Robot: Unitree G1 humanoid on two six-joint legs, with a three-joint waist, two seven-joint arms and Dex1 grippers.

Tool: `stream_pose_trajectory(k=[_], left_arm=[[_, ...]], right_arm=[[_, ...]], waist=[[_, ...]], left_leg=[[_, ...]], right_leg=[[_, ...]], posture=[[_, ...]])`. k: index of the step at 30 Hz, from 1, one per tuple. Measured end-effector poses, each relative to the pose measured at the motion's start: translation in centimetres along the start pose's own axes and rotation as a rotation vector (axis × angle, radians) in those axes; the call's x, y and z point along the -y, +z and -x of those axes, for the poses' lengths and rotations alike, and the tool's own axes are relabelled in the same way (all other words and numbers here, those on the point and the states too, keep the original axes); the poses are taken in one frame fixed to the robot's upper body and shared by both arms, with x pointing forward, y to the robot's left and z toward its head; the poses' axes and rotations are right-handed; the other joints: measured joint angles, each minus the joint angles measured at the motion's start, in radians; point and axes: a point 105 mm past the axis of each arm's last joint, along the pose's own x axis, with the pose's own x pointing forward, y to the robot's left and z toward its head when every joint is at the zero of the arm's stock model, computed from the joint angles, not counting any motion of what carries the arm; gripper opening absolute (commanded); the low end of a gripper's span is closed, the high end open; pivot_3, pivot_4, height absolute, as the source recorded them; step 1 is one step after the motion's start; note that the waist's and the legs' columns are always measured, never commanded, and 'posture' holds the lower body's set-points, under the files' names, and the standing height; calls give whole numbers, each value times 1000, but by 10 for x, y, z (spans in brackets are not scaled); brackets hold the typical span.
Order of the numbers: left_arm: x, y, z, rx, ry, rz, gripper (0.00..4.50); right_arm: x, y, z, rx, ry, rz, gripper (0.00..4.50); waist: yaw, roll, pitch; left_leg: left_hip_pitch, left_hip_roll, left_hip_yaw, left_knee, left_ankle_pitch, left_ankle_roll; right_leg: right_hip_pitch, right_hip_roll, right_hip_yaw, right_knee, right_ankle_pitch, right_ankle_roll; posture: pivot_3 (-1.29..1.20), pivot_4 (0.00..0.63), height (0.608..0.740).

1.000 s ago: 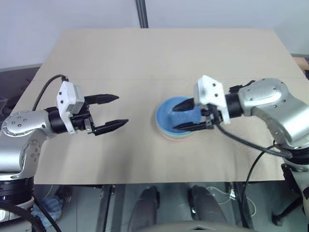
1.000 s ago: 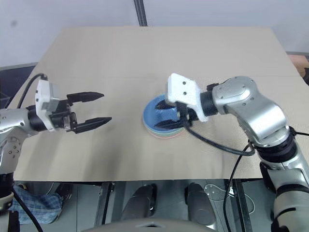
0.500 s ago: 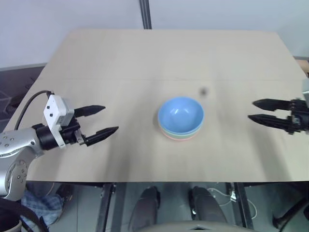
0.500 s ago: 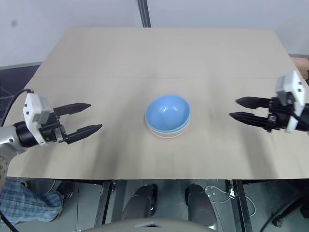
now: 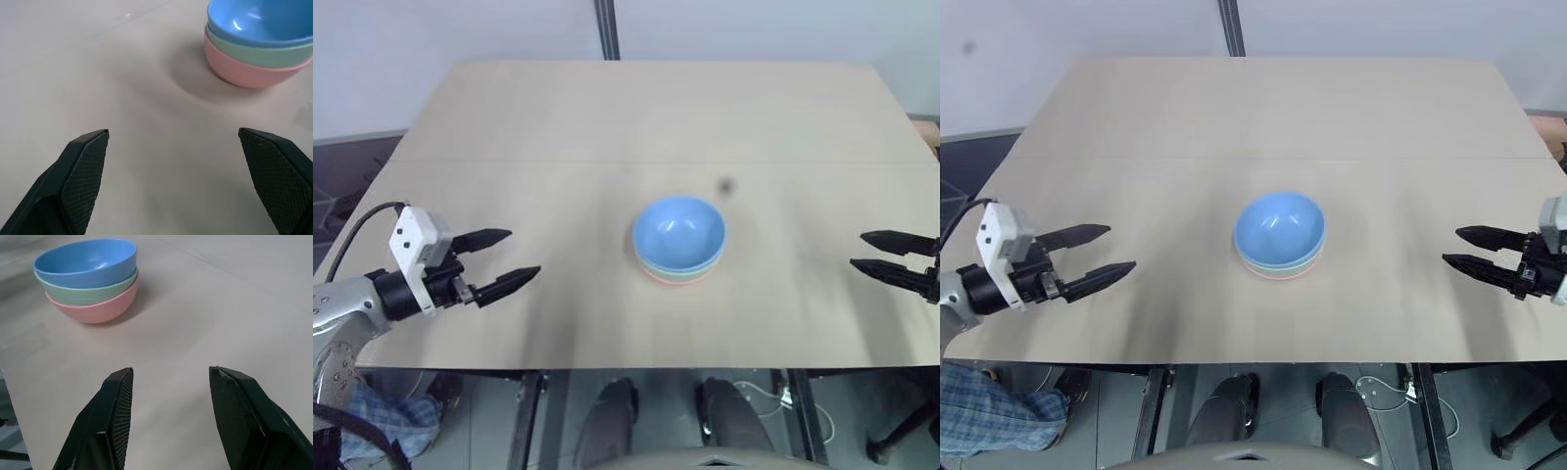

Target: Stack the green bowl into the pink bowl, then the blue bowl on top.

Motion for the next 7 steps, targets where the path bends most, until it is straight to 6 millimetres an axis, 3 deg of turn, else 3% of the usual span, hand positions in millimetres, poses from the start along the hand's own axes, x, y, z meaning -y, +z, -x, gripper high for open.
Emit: stream_pose_trajectory(k=[7], left_arm=[[0, -4, 2, -19, 8, -10, 4500]], right_arm=[[0, 1, 0, 4, 6, 5, 2562]], waist=[[1, 0, 0]], left_leg=[[0, 0, 0, 0, 0, 0]], right_leg=[[0, 0, 0, 0, 0, 0]], posture=[[0, 150, 740]])
